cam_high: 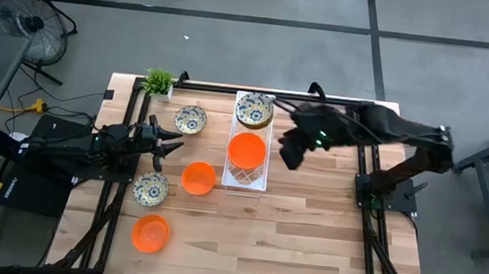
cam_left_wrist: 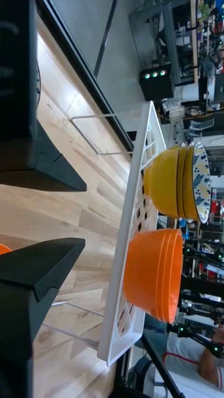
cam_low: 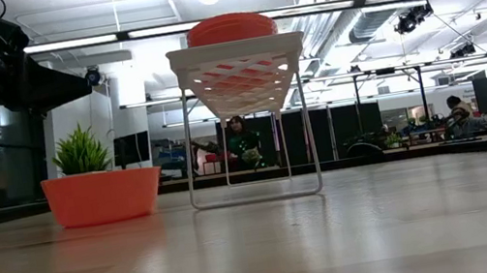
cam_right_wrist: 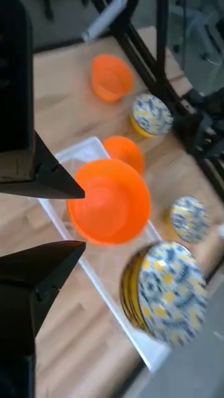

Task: Pick & Place Mini bowls
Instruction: Stack the yellow bowl on top of the yellow bowl on the shelf

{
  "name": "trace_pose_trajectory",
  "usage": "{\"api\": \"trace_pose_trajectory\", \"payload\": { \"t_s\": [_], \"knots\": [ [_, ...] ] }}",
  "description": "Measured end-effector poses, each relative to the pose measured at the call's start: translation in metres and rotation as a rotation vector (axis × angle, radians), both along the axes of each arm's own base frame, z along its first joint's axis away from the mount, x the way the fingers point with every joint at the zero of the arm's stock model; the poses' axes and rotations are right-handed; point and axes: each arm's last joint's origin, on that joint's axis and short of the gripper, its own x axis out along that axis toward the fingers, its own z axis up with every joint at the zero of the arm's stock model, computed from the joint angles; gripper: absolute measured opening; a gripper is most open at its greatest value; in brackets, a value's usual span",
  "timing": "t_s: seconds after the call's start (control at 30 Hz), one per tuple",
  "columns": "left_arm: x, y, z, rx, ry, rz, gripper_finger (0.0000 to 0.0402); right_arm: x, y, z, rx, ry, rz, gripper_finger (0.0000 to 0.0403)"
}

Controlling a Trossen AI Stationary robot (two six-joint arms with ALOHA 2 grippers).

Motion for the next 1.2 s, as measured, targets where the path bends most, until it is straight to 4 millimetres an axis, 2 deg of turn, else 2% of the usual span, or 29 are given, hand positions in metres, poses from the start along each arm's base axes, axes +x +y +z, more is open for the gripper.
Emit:
{"api": "trace_pose_trajectory", "payload": {
  "t_s": [0.1, 0.2, 0.4, 0.6, 0.9, 1.07, 1.2],
  "knots": [
    [0.0, 0.0, 0.0, 0.0, 0.0, 0.0, 0.0129, -0.018, 0.015, -0.002, -0.088, -0.047, -0.014, 0.0107],
    [0.0, 0.0, 0.0, 0.0, 0.001, 0.0, 0.0129, -0.033, 0.028, -0.013, -0.11, -0.113, -0.004, 0.0107],
    [0.0, 0.0, 0.0, 0.0, 0.0, 0.0, 0.0129, -0.053, 0.041, -0.057, -0.037, -0.31, 0.029, 0.0107],
    [0.0, 0.0, 0.0, 0.0, 0.0, 0.0, 0.0129, -0.077, 0.036, -0.109, 0.012, -0.421, 0.024, 0.0107],
    [0.0, 0.0, 0.0, 0.0, 0.0, 0.0, 0.0129, -0.124, 0.023, -0.178, 0.058, -0.618, 0.004, 0.0107],
    [0.0, 0.0, 0.0, 0.0, 0.0, 0.0, 0.0129, -0.143, 0.018, -0.211, 0.074, -0.665, 0.008, 0.0107],
    [0.0, 0.0, 0.0, 0.0, 0.0, 0.0, 0.0129, -0.155, 0.015, -0.23, 0.078, -0.695, 0.055, 0.0107]
  ]
}}
